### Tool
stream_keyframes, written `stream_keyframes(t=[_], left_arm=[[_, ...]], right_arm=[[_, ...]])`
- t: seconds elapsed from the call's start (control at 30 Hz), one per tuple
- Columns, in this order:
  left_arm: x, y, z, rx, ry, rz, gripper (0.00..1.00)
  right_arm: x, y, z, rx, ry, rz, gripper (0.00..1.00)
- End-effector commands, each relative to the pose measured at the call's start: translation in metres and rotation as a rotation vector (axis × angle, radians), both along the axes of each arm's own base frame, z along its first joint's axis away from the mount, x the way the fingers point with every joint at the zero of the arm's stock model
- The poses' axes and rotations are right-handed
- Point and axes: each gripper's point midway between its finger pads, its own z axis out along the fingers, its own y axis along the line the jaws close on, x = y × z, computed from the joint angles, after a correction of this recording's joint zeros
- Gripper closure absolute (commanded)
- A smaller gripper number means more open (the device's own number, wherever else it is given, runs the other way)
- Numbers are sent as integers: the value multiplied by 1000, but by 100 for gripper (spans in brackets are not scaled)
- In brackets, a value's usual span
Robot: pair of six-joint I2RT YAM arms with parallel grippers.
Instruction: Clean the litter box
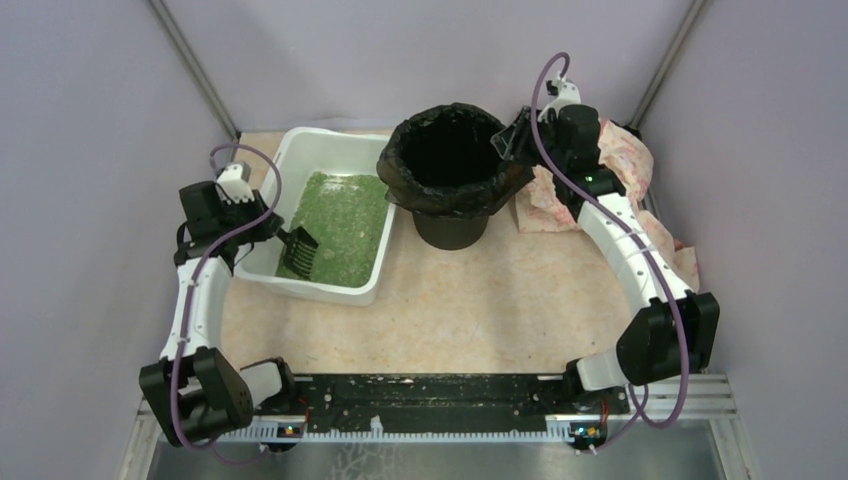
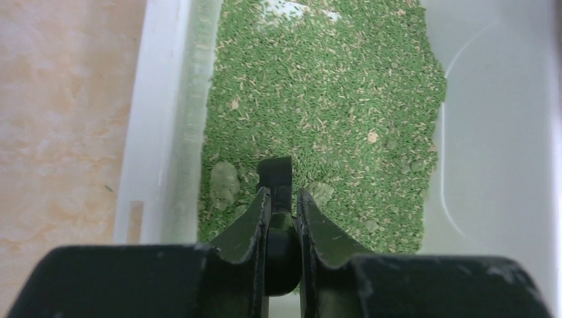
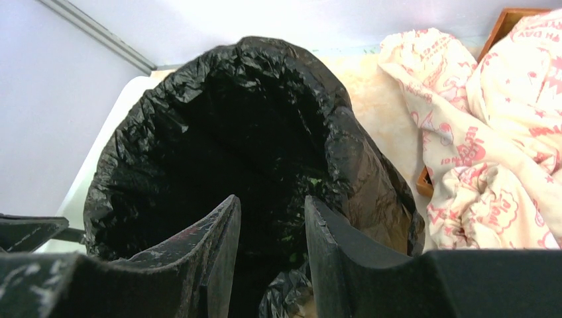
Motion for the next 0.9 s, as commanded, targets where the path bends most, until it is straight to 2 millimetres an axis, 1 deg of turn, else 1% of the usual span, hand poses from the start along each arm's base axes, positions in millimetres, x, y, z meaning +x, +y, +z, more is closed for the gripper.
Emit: stream_keyframes(t=[0.0,0.13,0.3,0.4,0.43,0.63,0.87], left_arm=[[-34,-32,-46,-213,255,-26,100],[-32,-44,-48,-309,311,-41,100],[-33,-70,-50,-489,332,-112,100],[-36,-79,-52,-561,320,-122,100],[-38,-81,-54,-577,318,-123,100],[-54,-93,-79,-683,358,-102,100],[-42,-92,-79,-745,373,-61,100]], right_arm=[[-6,-3,29,29,-88,-2,59],[-6,-3,30,31,-91,-2,59],[-10,-7,30,16,-95,-17,59],[-13,-9,31,10,-98,-22,59],[-13,-10,31,7,-99,-26,59],[-14,-10,33,4,-103,-25,59],[-14,-8,32,7,-100,-15,59]])
